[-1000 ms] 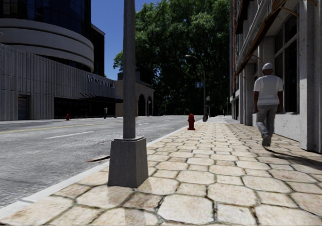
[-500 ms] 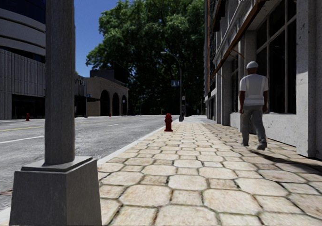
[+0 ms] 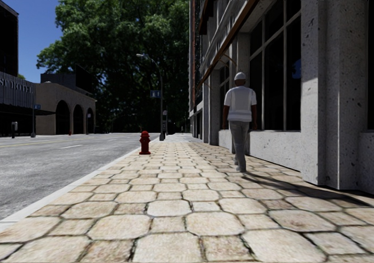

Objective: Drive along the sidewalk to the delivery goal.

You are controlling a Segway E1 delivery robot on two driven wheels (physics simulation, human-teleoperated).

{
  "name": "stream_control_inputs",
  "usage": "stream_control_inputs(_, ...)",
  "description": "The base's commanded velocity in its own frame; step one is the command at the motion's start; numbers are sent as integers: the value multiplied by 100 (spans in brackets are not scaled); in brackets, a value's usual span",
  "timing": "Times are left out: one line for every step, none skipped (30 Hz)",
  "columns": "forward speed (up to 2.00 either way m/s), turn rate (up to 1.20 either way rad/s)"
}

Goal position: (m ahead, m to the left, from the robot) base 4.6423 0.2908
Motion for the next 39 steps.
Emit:
stream_control_inputs(0, 0)
stream_control_inputs(0, 0)
stream_control_inputs(0, 0)
stream_control_inputs(0, 0)
stream_control_inputs(0, 0)
stream_control_inputs(0, 0)
stream_control_inputs(0, 0)
stream_control_inputs(0, 0)
stream_control_inputs(127, 0)
stream_control_inputs(200, 0)
stream_control_inputs(200, 0)
stream_control_inputs(200, 0)
stream_control_inputs(200, 0)
stream_control_inputs(200, 0)
stream_control_inputs(200, 0)
stream_control_inputs(200, 0)
stream_control_inputs(200, 0)
stream_control_inputs(200, 0)
stream_control_inputs(200, 0)
stream_control_inputs(200, 0)
stream_control_inputs(200, 0)
stream_control_inputs(200, 0)
stream_control_inputs(200, 0)
stream_control_inputs(200, 0)
stream_control_inputs(200, 0)
stream_control_inputs(200, 0)
stream_control_inputs(200, 0)
stream_control_inputs(200, 0)
stream_control_inputs(200, 0)
stream_control_inputs(200, 1)
stream_control_inputs(200, 2)
stream_control_inputs(200, 4)
stream_control_inputs(200, 6)
stream_control_inputs(200, 7)
stream_control_inputs(200, 9)
stream_control_inputs(200, 16)
stream_control_inputs(200, 23)
stream_control_inputs(200, 23)
stream_control_inputs(200, 27)
